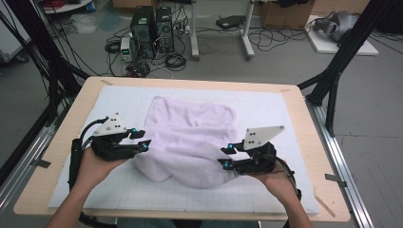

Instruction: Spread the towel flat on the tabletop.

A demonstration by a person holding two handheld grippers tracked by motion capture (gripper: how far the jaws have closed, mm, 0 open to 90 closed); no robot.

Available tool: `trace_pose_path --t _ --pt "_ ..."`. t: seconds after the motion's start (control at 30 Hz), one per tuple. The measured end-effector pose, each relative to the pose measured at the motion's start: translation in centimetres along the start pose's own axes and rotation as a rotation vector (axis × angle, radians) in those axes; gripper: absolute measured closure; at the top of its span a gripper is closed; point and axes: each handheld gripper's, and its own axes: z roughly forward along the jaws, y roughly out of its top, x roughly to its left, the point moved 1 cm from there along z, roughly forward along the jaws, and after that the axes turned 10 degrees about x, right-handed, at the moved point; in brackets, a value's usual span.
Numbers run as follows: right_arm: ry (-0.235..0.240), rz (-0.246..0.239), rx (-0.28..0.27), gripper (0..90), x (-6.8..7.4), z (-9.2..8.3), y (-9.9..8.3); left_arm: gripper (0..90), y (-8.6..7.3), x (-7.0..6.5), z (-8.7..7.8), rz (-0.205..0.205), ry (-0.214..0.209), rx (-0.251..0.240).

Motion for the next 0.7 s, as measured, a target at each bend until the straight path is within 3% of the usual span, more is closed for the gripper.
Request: trace_pose_path --t 0.13,0.27,0.43,0.47,0.5,0.53,0.57,0.63,0.7 --pt "-0.060 0.054 0.084 58.9 -1.9 2.4 -1.6 52.3 -1.7 -0.4 2.8 0.019 -0.028 0.073" --pt "-0.048 0.119 0.117 56.6 -2.9 4.2 -3.5 50.7 -3.2 -0.6 5.2 0.023 -0.045 0.132" --pt "-0.020 0.096 0.193 55.1 -2.2 7.1 -4.8 50.4 -5.6 -0.7 8.0 0.000 -0.062 0.208" --pt "-0.013 0.091 0.203 55.2 -2.1 7.7 -5.0 50.8 -5.9 -0.7 8.5 0.015 -0.055 0.259" --pt "-0.002 0.089 0.220 55.7 -1.9 8.3 -5.1 51.9 -6.1 -1.0 8.7 0.036 -0.040 0.259" --pt "-0.007 0.080 0.257 57.7 -1.8 8.9 -5.3 55.1 -6.2 -1.2 8.6 0.049 -0.042 0.239" --pt "-0.009 0.073 0.281 62.8 -1.7 9.3 -5.4 67.8 -6.2 -1.4 8.6 0.044 -0.055 0.234" --pt "0.009 0.064 0.268 78.1 -1.5 9.6 -5.7 79.9 -6.2 -1.7 8.4 0.043 -0.048 0.228" --pt "0.032 0.059 0.262 83.9 -1.3 9.6 -5.7 84.3 -6.3 -1.8 8.1 0.045 -0.053 0.223"
